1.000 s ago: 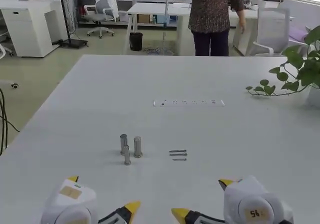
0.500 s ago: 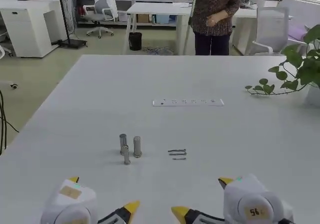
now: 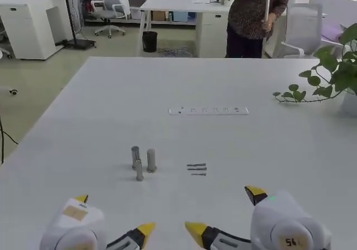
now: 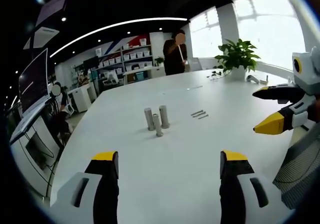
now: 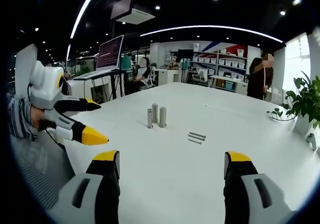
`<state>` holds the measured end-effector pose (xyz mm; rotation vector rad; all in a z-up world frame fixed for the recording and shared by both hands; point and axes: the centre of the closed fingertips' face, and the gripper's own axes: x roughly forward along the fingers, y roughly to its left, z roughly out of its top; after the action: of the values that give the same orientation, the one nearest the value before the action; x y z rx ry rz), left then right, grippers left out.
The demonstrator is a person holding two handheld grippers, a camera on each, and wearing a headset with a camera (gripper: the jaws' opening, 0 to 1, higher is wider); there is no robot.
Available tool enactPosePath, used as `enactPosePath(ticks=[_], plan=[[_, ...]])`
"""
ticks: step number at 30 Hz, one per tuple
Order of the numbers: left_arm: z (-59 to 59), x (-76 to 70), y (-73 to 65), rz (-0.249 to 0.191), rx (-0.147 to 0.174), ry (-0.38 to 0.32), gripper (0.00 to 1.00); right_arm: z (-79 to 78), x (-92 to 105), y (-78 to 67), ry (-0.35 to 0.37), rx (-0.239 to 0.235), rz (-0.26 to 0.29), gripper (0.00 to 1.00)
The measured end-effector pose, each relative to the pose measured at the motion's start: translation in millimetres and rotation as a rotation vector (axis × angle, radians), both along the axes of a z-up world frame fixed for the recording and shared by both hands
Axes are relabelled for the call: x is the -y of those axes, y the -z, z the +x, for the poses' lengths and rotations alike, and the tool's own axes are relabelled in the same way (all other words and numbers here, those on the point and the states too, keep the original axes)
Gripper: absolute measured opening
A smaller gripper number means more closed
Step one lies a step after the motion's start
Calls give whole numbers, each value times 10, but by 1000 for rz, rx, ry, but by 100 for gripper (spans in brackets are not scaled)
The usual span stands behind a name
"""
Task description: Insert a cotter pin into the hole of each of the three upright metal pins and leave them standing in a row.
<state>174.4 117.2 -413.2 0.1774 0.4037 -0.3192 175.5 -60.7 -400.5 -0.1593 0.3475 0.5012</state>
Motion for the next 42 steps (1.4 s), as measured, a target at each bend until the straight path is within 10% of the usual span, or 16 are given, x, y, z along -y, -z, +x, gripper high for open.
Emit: enactPosePath(ticks=[12, 28, 42], plan=[[81, 5, -31, -11, -10, 10, 76, 27, 37, -25, 22, -8, 25, 83], [715, 114, -153, -46, 1, 92, 59, 144, 90, -233, -15, -21, 10, 79], [1206, 151, 158, -36, -63, 123, 37, 321, 175, -303, -9, -49, 64, 69]])
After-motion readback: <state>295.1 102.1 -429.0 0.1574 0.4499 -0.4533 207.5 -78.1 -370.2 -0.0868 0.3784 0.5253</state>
